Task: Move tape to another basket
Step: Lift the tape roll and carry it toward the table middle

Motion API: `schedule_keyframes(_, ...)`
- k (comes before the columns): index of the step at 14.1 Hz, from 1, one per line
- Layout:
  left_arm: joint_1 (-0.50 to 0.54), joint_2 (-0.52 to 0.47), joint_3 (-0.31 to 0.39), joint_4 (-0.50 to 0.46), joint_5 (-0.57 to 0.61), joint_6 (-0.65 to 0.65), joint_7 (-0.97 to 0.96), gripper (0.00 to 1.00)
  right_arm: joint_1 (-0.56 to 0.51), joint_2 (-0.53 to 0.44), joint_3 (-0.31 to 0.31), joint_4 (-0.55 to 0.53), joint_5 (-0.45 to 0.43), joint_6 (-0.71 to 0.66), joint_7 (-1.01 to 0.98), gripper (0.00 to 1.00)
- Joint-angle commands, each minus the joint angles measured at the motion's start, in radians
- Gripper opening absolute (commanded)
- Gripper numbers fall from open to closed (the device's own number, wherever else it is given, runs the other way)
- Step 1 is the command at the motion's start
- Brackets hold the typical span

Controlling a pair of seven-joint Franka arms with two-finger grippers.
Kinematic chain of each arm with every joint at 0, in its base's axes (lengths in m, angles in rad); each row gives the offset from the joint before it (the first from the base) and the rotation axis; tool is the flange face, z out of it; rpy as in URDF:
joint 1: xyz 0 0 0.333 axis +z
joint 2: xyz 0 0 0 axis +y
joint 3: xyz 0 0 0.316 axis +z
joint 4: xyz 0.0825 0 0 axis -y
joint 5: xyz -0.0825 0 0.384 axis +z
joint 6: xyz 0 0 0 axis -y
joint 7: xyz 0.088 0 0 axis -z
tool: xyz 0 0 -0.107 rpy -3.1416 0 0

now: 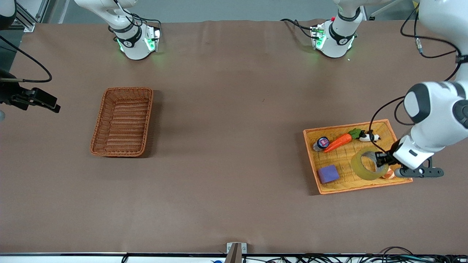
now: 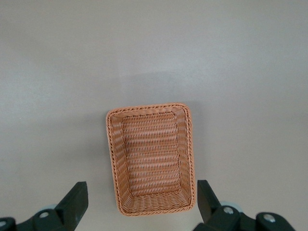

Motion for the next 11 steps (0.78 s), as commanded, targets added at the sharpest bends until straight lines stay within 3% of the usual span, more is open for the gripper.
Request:
schedule_keyframes(1, -0.002, -0.078, -0.073, -0.025, 0.012, -0.038, -0.011, 0.00, -0.015, -0.012, 0.011, -0.012, -0.004, 0.008, 0.009, 1.00)
schedule_keyframes(5, -0.031, -0.053, -0.176, 0.013, 0.012, -0.036, -0.053, 0.00, -0.015, -0.011, 0.011, -0.012, -0.004, 0.015, 0.006, 1.00)
schedule_keyframes(8, -0.156, -0.027, -0.186, 0.016, 0.012, -0.035, -0.157, 0.00, -0.018, -0.007, 0.011, -0.010, -0.004, 0.035, -0.005, 1.00)
schedule_keyframes(11, -0.303, 0.132, -0.184, 0.149, 0.012, -0.030, -0.290, 0.00, -0.017, -0.009, 0.011, -0.012, -0.004, 0.026, -0.008, 1.00)
